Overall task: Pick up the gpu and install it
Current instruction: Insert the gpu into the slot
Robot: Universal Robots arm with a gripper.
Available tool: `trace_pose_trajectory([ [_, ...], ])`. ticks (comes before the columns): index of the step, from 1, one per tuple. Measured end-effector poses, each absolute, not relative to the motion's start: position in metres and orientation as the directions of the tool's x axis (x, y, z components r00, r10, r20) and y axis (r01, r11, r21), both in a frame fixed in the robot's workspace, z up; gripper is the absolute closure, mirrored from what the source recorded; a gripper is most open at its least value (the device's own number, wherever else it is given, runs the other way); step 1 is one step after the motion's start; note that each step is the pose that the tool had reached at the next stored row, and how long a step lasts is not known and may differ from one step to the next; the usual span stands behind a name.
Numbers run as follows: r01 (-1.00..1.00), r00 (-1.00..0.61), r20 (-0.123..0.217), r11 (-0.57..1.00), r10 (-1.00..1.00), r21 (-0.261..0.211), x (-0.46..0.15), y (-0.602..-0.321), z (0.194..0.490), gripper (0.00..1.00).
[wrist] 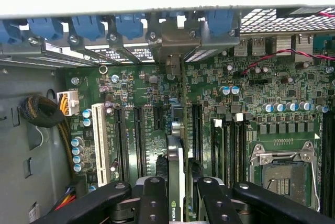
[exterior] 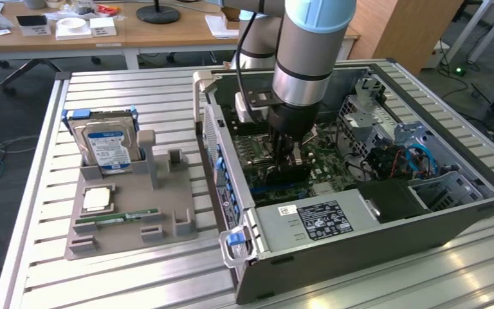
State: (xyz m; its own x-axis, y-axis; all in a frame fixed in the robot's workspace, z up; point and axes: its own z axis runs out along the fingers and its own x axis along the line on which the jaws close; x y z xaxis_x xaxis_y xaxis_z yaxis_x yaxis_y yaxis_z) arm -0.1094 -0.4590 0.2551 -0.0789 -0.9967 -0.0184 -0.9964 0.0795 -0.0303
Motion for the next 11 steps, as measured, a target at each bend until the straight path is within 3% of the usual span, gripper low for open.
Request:
trace_pose_trajectory([
  [11, -0.996, -0.079, -0.018, 0.079, -0.997, -0.031, -0.1103, -0.4591, 0.2524, 0.74],
])
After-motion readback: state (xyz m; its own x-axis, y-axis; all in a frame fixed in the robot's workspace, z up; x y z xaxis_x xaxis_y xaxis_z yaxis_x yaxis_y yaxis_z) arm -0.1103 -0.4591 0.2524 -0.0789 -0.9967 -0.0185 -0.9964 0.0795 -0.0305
